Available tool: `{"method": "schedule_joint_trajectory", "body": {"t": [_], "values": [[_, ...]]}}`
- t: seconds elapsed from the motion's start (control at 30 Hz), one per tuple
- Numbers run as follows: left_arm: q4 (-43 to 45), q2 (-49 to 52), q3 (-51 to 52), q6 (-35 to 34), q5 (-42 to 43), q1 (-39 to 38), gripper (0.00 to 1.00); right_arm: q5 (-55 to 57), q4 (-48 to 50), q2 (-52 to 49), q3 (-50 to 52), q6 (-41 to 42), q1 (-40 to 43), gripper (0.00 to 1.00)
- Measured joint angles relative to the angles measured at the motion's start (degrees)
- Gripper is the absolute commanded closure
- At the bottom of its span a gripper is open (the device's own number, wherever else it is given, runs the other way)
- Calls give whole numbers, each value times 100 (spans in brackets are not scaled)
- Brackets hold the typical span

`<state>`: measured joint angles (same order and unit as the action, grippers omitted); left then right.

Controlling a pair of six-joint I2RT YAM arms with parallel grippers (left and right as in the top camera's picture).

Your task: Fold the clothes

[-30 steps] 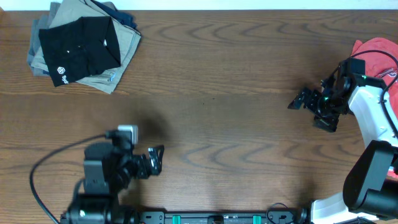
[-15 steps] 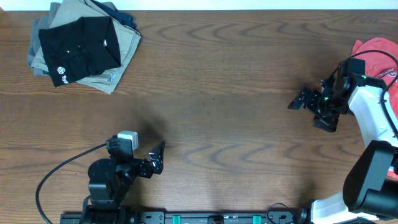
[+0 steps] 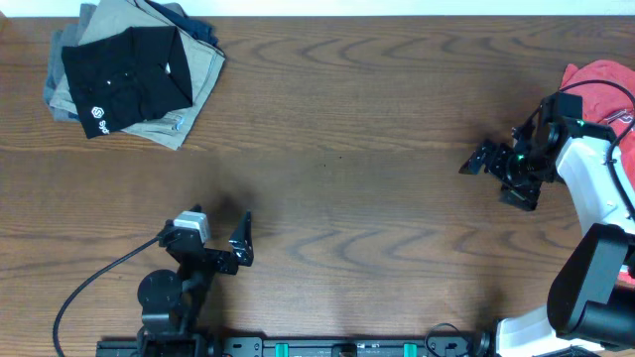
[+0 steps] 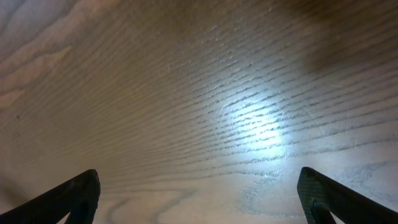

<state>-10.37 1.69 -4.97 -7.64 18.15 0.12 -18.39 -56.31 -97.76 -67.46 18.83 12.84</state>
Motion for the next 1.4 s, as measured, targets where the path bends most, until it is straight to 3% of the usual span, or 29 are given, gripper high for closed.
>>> {"method": "schedule_joint_trajectory", "body": {"t": [0.33, 1.4], "values": [[1023, -111, 356, 0, -55, 133, 2, 0, -2, 0, 0, -2, 0, 1], [979, -111, 365, 2, -59, 133, 2, 0, 0, 0, 0, 0, 0, 1]]}}
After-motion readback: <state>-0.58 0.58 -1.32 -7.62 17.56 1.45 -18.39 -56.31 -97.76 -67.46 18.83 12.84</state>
